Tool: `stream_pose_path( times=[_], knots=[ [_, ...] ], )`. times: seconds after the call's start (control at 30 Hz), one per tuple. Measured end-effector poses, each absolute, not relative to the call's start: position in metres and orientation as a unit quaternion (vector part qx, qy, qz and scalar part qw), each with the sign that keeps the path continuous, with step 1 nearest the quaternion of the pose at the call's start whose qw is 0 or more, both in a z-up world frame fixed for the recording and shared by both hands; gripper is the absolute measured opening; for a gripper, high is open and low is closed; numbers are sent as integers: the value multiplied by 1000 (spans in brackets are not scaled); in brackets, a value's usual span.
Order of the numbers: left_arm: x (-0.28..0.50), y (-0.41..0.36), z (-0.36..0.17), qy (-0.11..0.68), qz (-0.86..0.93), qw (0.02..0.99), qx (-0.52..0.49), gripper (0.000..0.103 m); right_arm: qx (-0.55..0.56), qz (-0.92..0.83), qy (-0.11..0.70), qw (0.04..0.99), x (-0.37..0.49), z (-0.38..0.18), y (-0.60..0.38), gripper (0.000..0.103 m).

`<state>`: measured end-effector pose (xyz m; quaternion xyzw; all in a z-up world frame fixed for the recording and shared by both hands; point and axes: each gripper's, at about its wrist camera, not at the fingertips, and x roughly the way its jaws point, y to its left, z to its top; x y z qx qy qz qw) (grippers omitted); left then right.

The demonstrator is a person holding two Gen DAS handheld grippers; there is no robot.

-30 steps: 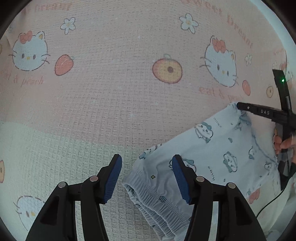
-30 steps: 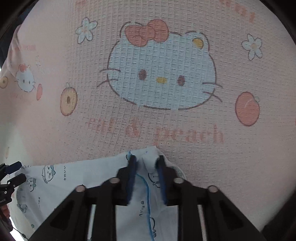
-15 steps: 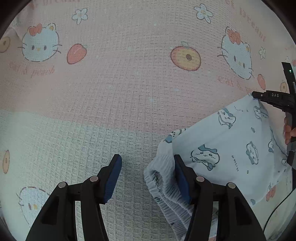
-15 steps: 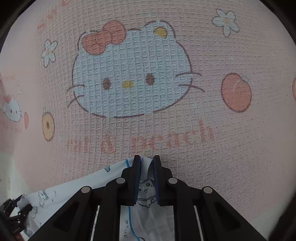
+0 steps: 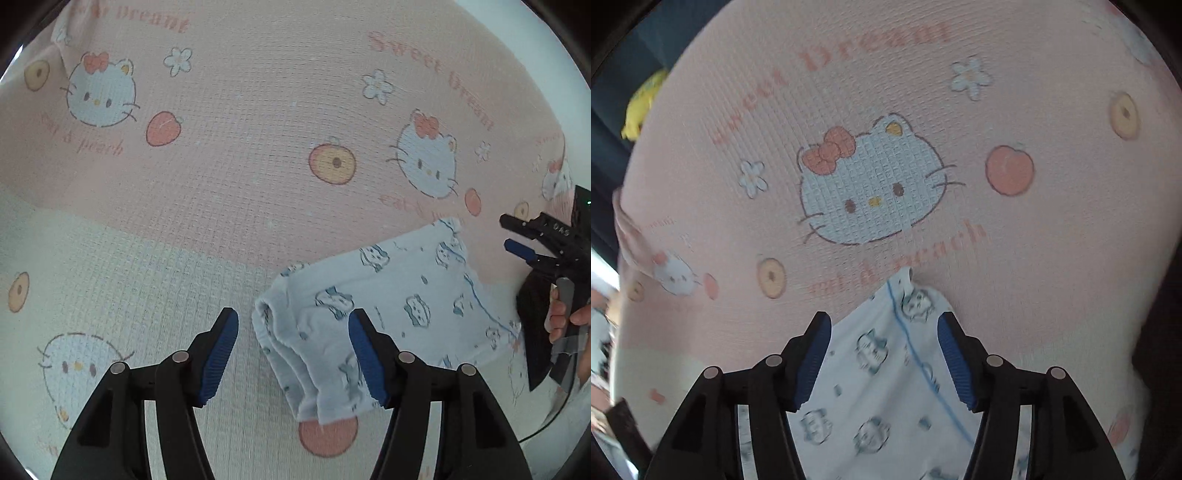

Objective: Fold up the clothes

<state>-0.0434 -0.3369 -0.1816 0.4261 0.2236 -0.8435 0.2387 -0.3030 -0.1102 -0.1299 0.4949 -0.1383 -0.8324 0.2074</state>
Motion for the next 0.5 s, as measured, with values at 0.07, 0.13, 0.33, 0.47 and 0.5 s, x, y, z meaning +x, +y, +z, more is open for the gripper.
stream_pose_path(
  times=[0.07,0.13,0.33,0.47,0.5],
  knots=[
    [-44,-330,-184,206,-846,228,435,60,494,-825,-179,208,-278,-133,-85,66],
    [-42,-320,-186,196,-848,216,443,60,495,-815,-219,209,-252,-135,-62,67],
    [-21,-314,-206,365,-815,188,408,60,524,-791,-260,180,-211,-168,-45,67],
    [-9,-308,-215,415,-800,215,376,63,544,-764,-310,159,-191,-189,-40,67],
    [-6,-306,-217,423,-797,222,370,63,544,-759,-321,158,-191,-192,-37,67]
  ],
)
